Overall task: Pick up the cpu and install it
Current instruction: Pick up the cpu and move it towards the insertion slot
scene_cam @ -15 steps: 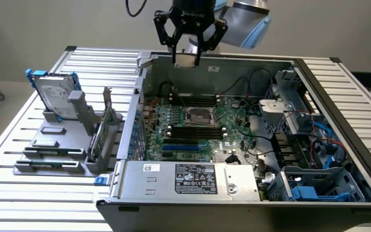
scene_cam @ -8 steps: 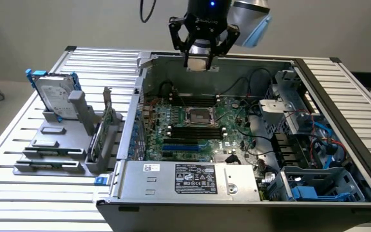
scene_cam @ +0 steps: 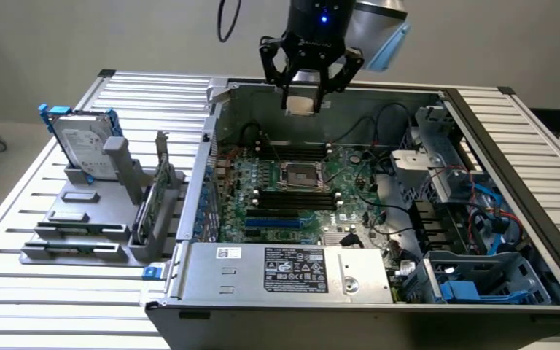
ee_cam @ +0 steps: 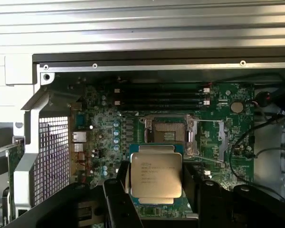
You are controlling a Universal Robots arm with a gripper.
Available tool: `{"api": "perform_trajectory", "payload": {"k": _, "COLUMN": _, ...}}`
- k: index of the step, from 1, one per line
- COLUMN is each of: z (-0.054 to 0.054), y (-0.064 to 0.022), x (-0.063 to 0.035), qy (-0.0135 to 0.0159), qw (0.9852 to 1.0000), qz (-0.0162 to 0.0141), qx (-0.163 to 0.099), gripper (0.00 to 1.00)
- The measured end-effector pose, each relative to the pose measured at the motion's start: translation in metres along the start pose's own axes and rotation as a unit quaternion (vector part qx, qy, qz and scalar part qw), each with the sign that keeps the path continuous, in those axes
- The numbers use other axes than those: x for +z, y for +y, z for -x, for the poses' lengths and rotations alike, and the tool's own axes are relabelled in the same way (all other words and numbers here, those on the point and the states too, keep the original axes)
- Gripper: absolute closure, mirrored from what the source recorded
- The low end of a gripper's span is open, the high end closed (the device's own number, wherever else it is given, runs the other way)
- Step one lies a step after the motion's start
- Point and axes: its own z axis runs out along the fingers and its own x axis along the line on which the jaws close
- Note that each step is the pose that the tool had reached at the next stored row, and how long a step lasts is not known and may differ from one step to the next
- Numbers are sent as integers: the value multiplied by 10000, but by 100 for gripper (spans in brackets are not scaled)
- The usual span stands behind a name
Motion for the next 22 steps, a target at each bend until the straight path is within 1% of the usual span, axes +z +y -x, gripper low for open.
{"api": "perform_trajectory", "payload": {"k": 5, "z": 36, "y": 55, "x": 89, "qy": -3, "qw": 10000, "qz": 0, "qx": -6, "gripper": 45}}
{"api": "perform_trajectory", "payload": {"k": 7, "z": 59, "y": 73, "x": 116, "qy": -10, "qw": 10000, "qz": 0, "qx": -10, "gripper": 45}}
{"api": "perform_trajectory", "payload": {"k": 10, "z": 96, "y": 86, "x": 141, "qy": -37, "qw": 10000, "qz": 2, "qx": -17, "gripper": 45}}
{"api": "perform_trajectory", "payload": {"k": 14, "z": 142, "y": 98, "x": 174, "qy": -84, "qw": 10000, "qz": 4, "qx": -29, "gripper": 45}}
{"api": "perform_trajectory", "payload": {"k": 16, "z": 156, "y": 102, "x": 195, "qy": -98, "qw": 9999, "qz": 3, "qx": -35, "gripper": 45}}
{"api": "perform_trajectory", "payload": {"k": 18, "z": 162, "y": 103, "x": 220, "qy": -110, "qw": 9999, "qz": 4, "qx": -37, "gripper": 45}}
{"api": "perform_trajectory", "payload": {"k": 19, "z": 164, "y": 103, "x": 233, "qy": -112, "qw": 9999, "qz": 10, "qx": -39, "gripper": 45}}
{"api": "perform_trajectory", "payload": {"k": 22, "z": 166, "y": 102, "x": 234, "qy": -109, "qw": 9999, "qz": 10, "qx": -40, "gripper": 45}}
